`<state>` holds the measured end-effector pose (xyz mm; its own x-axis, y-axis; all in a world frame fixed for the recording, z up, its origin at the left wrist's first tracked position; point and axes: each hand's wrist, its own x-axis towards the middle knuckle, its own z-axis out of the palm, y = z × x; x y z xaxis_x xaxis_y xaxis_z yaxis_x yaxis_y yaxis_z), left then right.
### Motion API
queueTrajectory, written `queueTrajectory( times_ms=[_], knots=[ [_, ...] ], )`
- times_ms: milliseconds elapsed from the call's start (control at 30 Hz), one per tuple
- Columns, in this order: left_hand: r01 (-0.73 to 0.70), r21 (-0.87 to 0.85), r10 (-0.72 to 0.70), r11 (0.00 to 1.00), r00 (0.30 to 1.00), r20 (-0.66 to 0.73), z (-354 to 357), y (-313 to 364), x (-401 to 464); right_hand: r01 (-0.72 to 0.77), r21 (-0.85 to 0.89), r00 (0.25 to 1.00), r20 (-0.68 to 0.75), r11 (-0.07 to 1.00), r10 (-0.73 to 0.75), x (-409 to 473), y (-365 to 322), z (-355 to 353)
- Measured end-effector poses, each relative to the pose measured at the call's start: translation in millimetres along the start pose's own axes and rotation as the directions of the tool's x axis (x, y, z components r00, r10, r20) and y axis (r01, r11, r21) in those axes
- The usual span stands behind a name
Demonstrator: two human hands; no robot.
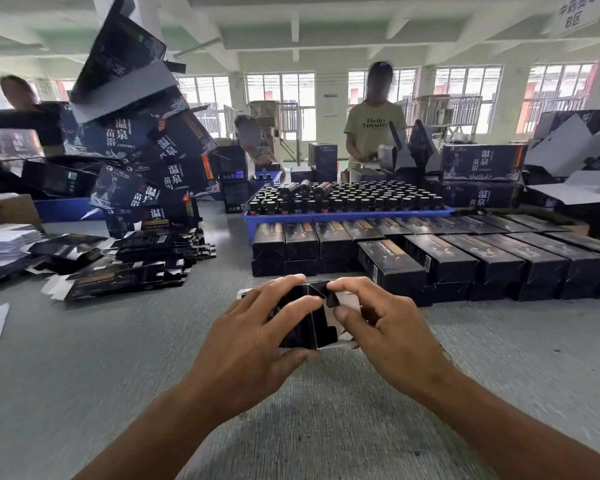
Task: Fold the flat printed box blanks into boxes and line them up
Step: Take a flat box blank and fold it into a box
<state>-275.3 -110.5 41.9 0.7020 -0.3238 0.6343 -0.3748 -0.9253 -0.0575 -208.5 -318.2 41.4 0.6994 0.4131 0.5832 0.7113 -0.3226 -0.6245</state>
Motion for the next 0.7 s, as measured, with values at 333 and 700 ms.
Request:
queueTrajectory(
  times_ms=[333, 700],
  knots=[
    [0.044, 0.04, -0.046, 0.998, 0.998, 0.052, 4.7, -1.4, -0.6, -0.069, 0.015, 0.986, 0.154, 0.998, 0.065, -1.6, -0.1, -4.0],
    [-0.014, -0.018, 0.015, 1.0, 1.0, 0.025, 4.9, -3.5, -2.1, -0.078, 0.004, 0.991, 0.108, 0.997, 0.077, -1.3, -0.6, -2.9]
  ],
)
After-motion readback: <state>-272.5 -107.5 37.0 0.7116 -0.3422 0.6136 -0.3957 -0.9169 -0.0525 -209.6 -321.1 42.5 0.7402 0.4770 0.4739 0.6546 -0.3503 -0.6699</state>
